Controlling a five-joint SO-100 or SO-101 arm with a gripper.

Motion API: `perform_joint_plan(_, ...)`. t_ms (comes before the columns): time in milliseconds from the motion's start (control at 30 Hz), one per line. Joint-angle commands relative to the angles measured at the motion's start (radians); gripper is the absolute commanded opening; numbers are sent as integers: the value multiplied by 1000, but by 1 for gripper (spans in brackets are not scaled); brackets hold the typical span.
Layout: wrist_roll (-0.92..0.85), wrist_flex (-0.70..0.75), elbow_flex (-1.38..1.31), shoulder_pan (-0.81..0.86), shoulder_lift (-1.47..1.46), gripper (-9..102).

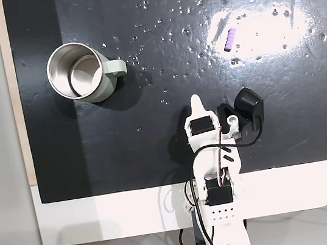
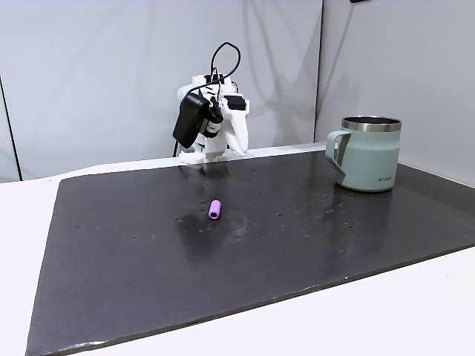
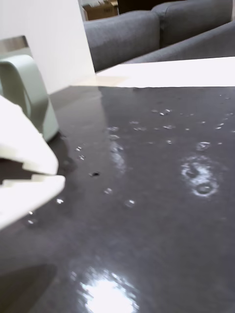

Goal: Grasp a pengrip and put it in the cup.

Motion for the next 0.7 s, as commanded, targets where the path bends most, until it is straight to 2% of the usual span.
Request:
perform_joint_plan(0, -98, 29, -52, 55, 14, 0)
perform_joint_plan(300, -278, 268, -339, 67, -44, 0)
perform_joint_plan(667, -408, 383, -914, 161, -678, 0)
